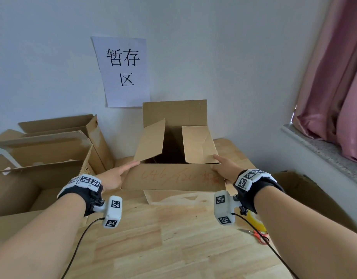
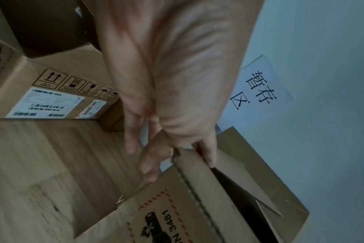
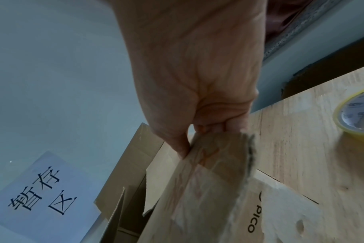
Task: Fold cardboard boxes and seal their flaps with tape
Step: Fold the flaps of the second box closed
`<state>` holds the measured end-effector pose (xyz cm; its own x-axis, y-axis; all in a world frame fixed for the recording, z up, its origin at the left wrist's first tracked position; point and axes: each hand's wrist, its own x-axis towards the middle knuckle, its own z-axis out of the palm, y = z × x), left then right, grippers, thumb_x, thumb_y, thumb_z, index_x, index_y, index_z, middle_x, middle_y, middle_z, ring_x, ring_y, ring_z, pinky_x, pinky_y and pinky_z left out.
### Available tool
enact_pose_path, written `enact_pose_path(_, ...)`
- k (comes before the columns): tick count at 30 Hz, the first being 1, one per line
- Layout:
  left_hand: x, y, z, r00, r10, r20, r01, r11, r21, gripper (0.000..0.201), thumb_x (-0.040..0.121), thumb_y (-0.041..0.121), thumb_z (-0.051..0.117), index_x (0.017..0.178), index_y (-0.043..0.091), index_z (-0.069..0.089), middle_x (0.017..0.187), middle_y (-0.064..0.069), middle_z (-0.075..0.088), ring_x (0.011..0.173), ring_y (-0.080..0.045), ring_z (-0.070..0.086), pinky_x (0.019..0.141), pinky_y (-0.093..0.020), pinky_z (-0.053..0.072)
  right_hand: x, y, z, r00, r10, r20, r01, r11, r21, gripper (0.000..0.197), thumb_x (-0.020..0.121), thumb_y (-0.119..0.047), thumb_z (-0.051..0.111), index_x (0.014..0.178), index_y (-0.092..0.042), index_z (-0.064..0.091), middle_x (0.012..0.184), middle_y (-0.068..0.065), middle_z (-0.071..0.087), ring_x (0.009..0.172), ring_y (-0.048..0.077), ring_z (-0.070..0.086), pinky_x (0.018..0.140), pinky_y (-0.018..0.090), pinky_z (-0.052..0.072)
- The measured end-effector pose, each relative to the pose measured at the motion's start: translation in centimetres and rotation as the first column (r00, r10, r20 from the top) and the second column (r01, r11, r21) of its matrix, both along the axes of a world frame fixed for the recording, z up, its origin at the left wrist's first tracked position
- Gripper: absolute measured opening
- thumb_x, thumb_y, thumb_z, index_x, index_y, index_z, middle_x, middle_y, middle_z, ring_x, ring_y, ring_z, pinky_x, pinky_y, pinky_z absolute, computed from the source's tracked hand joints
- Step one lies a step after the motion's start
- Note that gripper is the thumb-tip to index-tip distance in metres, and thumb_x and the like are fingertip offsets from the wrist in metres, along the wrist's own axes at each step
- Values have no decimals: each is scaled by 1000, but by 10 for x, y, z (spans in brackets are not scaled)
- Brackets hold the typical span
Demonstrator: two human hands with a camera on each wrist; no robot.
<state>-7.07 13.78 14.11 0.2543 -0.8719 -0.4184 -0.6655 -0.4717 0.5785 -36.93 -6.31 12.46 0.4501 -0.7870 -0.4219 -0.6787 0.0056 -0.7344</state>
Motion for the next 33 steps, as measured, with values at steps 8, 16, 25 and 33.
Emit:
enact_pose_path(8, -4, 6, 3, 999, 41, 0, -41, 996, -82, 75, 90, -7, 52, 141, 44, 30, 148, 6, 33, 127, -16, 47, 97, -21, 42, -5, 0, -3, 993, -57, 101, 47, 993, 107, 53, 96, -21, 48, 145, -33, 32, 122, 13, 59, 103, 35, 63, 87, 50, 54)
enact_pose_path(16, -29, -4, -5, 968, 188, -168, -225, 944, -240, 43, 88, 52, 51, 129, 46, 40, 136, 6, 47, 105, -11, 63, 103, -40, 43, -13, 7, 1, 839, -321, 439, 140, 908, 396, 24, 99, -23, 47, 115, -5, 50, 80, 9, 61, 47, 12, 63, 40, 15, 44)
enact_pose_path(25, -23, -13, -3, 981, 193, -22, -192, 954, -228, 64, 68, 84, 44, 117, 44, 51, 130, 6, 56, 115, -13, 55, 107, -40, 38, -17, 6, 11, 888, -351, 298, 264, 918, 296, 50, 98, -54, 26, 126, -24, 54, 132, 4, 39, 117, 22, 43, 90, 39, 49)
enact_pose_path(33, -27, -30, -5, 918, 393, 47, -372, 896, -242, 82, 92, 60, 32, 150, 3, 16, 155, -13, 24, 142, -25, 26, 114, -34, 19, 0, 0, 2, 815, -472, 338, 366, 870, 332, 73, 91, -67, 18, 140, -16, 40, 145, 5, 38, 128, 24, 40, 77, 41, 51)
